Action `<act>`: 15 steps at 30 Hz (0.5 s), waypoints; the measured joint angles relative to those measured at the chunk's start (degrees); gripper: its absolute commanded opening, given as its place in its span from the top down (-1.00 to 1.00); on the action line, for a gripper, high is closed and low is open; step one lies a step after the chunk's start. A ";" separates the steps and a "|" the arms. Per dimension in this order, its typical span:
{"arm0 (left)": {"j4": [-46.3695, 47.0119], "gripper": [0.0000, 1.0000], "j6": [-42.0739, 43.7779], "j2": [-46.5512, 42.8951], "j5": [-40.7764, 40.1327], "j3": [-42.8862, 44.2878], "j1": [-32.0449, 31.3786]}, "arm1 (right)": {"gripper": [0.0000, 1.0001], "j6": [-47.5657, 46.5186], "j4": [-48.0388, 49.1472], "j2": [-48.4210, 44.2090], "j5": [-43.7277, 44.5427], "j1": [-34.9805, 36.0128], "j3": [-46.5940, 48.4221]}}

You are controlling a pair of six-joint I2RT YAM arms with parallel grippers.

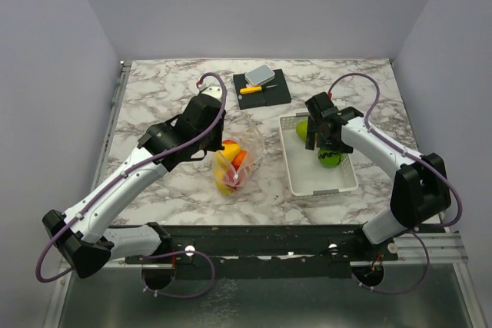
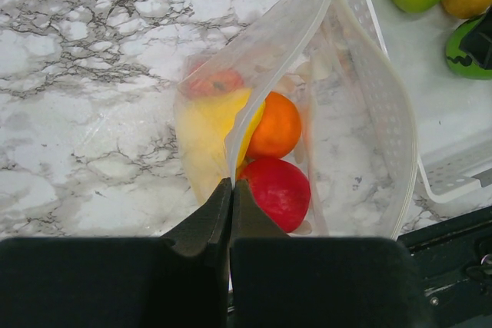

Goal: Place the food in the zip-top bag and seal the zipper
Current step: Pick up the fake fruit from the bin.

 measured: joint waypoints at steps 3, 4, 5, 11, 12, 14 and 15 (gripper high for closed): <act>0.00 1.00 0.07 0.37 0.00 0.00 0.00 | -1.00 -0.02 0.46 0.90 0.07 -0.50 -0.26; 0.00 1.00 0.13 0.46 0.00 0.00 0.00 | -1.00 0.00 0.72 1.25 0.07 -0.68 -0.37; 0.00 1.00 0.17 0.57 0.00 0.00 0.02 | -1.00 0.00 1.05 1.60 0.07 -0.85 -0.48; 0.00 1.00 0.24 0.76 0.00 0.00 0.26 | -1.00 0.00 2.69 3.69 0.00 -1.57 -1.70; 0.00 1.00 0.28 0.76 0.00 0.00 0.26 | -1.00 0.00 2.91 4.00 -0.02 -1.60 -1.90; 0.00 1.00 0.39 0.76 0.00 0.00 0.26 | -0.98 0.00 3.21 4.50 -0.09 -1.60 -2.27; 0.00 1.00 0.42 0.76 -0.02 0.00 0.26 | -0.96 0.02 3.34 4.72 -0.20 -1.60 -2.47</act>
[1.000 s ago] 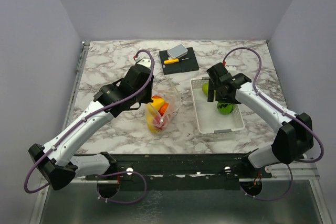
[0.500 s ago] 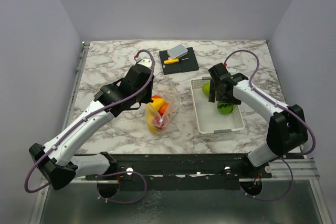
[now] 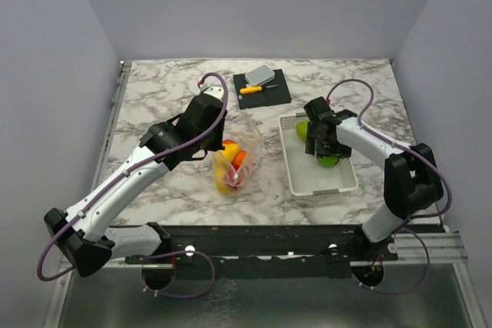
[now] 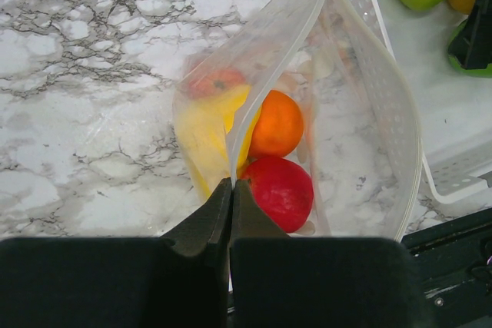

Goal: Place the food in the zip-top bag and seal the zipper
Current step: Pick up the fake fruit from the bin, then place the fake fruit in the zipper food storage bag.

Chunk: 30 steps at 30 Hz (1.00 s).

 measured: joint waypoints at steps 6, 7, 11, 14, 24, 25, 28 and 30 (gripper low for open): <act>0.00 1.00 0.20 0.09 0.00 0.00 0.00 | -0.63 -0.04 0.94 0.35 -0.68 0.00 -1.29; 0.00 1.00 0.20 0.11 0.02 0.00 0.02 | -0.55 -0.07 1.01 0.35 -0.70 0.00 -1.38; 0.00 1.00 0.22 0.20 0.02 0.00 0.09 | -0.11 -0.44 1.01 0.17 -0.76 0.00 -1.38; 0.02 1.00 0.22 0.22 0.02 0.00 0.09 | 0.11 -0.48 0.90 -0.63 -1.03 0.00 -1.38; 0.28 1.00 0.22 0.22 0.02 -0.37 0.11 | 0.31 -1.64 -1.62 -10.34 -7.67 0.00 4.33; 0.33 1.00 0.22 0.22 0.04 -0.46 0.13 | 0.31 -1.84 -1.75 -11.39 -8.66 0.00 5.35; 0.46 1.00 0.22 0.22 0.04 -0.81 0.31 | 0.32 -2.21 -2.08 -13.88 -11.63 0.15 8.74; 0.48 1.00 0.22 0.22 0.04 -0.98 0.39 | 0.32 -2.54 -2.05 -15.04 -13.68 0.61 10.69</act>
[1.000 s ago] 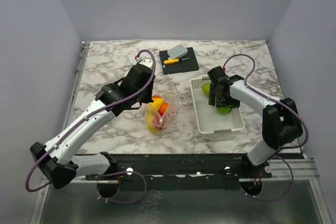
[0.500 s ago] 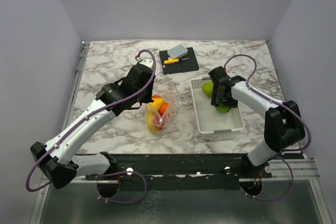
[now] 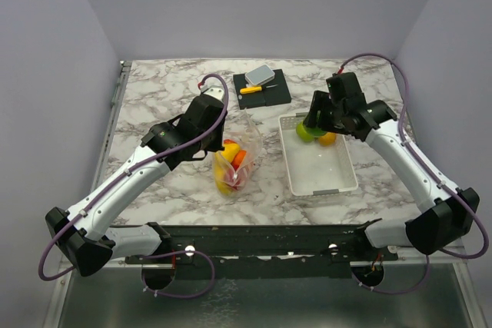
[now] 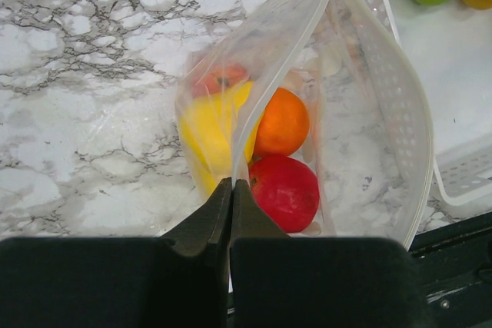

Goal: Place the food in the zip-top bag and seal the zipper
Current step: Place the fake fruit in the zipper food storage bag.

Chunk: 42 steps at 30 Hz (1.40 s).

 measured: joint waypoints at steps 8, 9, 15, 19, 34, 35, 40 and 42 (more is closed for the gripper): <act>0.02 1.00 -0.02 0.00 0.11 -0.15 0.04 | 0.32 -0.83 0.11 -2.27 -8.11 4.61 6.73; 0.02 1.00 -0.02 0.00 0.15 -0.15 0.04 | 0.32 -0.90 0.26 -2.29 -9.20 5.62 7.72; 0.02 1.00 -0.02 -0.02 0.37 -0.22 0.04 | 0.31 -0.94 1.75 -2.25 -13.00 11.47 11.85; 0.04 1.00 -0.04 -0.02 0.44 -0.24 0.04 | 0.31 -1.11 2.69 -1.27 -13.66 16.63 14.58; 0.00 1.00 -0.07 -0.04 0.98 -0.24 0.04 | 0.23 -2.03 3.82 9.53 -11.17 27.04 17.94; 0.00 1.00 -0.07 -0.04 0.98 -0.24 0.04 | 0.20 -2.05 3.91 10.08 -10.78 27.21 17.94; 0.00 1.00 -0.07 -0.17 1.01 -0.24 0.04 | 0.02 -2.43 3.91 12.72 -8.15 28.59 18.14; -0.02 1.00 -0.07 -0.22 1.03 -0.24 0.04 | -0.06 -2.45 3.91 13.75 -7.37 29.33 18.21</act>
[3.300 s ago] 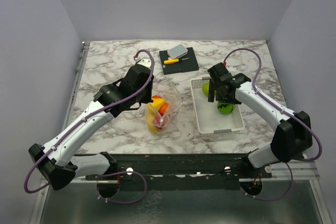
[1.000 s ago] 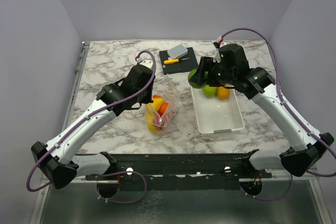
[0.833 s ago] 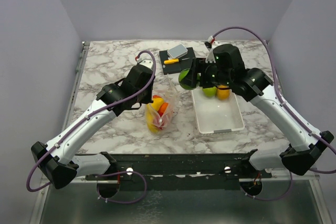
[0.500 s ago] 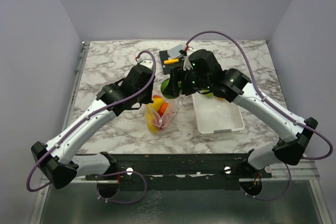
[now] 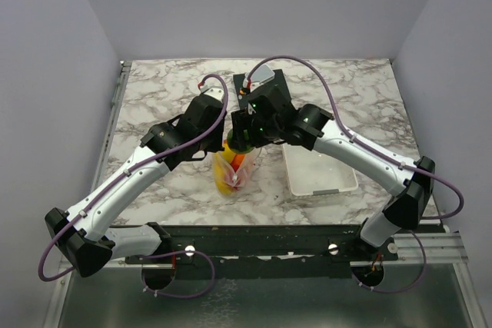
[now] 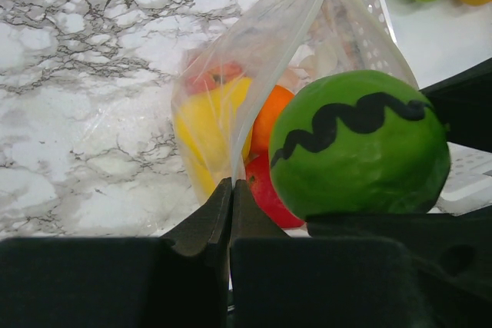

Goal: Place the food in the zip-top bag and seal the zipper
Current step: Place the fake fruit in the zipper food storage bag.

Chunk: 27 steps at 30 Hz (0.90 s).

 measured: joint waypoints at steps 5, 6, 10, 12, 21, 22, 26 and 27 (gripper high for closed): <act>0.02 1.00 0.00 -0.02 0.04 0.00 0.00 | -0.38 -0.02 0.00 1.75 1.16 1.60 0.02; 0.02 1.00 0.00 -0.02 0.04 0.00 0.00 | -0.46 -0.02 0.00 1.99 1.29 1.84 0.04; 0.02 1.00 0.00 -0.02 0.07 0.00 0.00 | -0.66 -0.11 0.00 2.27 1.57 2.38 0.09; 0.00 1.00 -0.04 -0.02 0.04 0.00 0.00 | -0.73 -0.13 0.00 2.27 2.16 2.49 0.09; 0.00 1.00 -0.22 -0.24 0.07 -0.11 0.15 | -0.89 -0.37 0.07 2.01 4.37 2.47 0.09; 0.00 1.00 -0.24 -0.24 0.07 -0.11 0.15 | -0.89 -0.37 0.07 1.88 4.48 2.47 0.07; 0.00 1.00 -0.24 -0.24 0.07 -0.15 0.15 | -0.89 -0.35 0.09 0.26 5.42 2.49 0.07; 0.00 1.00 -0.22 -0.24 0.07 -0.15 0.15 | -0.89 -0.35 0.11 -0.39 5.86 2.49 0.07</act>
